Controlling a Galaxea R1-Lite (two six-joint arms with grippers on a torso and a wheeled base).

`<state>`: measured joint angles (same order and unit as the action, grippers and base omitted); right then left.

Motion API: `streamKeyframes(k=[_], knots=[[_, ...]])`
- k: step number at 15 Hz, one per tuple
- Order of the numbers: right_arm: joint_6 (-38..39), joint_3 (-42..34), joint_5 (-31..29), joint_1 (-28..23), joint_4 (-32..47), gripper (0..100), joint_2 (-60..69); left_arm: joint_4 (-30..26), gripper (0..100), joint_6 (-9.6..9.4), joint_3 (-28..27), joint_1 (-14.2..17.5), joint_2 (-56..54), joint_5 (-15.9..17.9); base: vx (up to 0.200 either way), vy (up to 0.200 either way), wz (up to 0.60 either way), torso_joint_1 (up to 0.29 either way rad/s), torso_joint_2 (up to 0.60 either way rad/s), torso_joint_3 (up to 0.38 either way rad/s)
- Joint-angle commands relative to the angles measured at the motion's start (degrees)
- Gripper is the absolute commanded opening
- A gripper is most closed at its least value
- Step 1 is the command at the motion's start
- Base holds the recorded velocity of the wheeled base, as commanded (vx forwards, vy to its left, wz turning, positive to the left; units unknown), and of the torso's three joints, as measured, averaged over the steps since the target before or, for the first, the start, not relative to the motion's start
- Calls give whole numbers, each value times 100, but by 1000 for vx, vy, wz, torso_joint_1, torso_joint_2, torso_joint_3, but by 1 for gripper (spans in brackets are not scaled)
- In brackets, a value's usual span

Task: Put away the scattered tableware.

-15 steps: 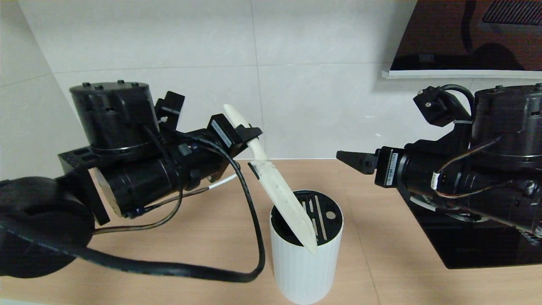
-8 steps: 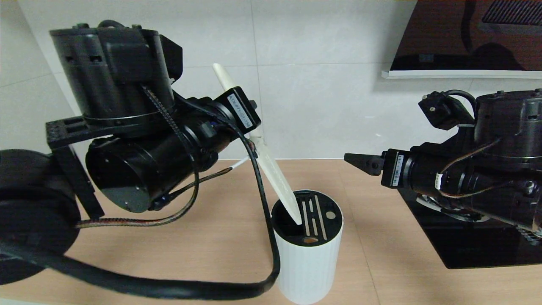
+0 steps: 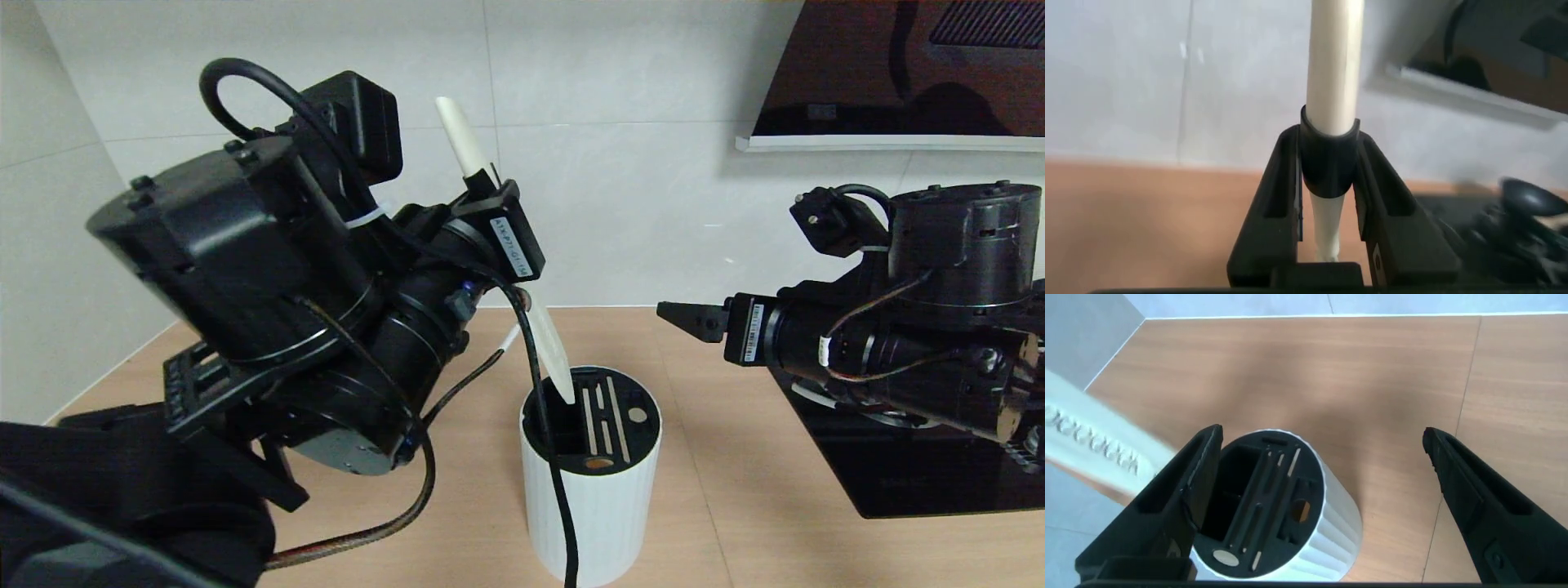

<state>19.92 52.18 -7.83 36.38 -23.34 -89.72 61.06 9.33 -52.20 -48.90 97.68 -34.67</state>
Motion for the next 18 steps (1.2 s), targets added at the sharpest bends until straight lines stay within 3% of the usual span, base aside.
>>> streamKeyframes(k=[1,18], knots=[[3,-6,0,1,-3,100,-37,389,0,-256,149,-41,418,-163,0,0,0,0,0,0],[3,-23,0,10,-3,100,-54,406,0,-229,377,-340,954,-189,0,0,0,0,0,0]])
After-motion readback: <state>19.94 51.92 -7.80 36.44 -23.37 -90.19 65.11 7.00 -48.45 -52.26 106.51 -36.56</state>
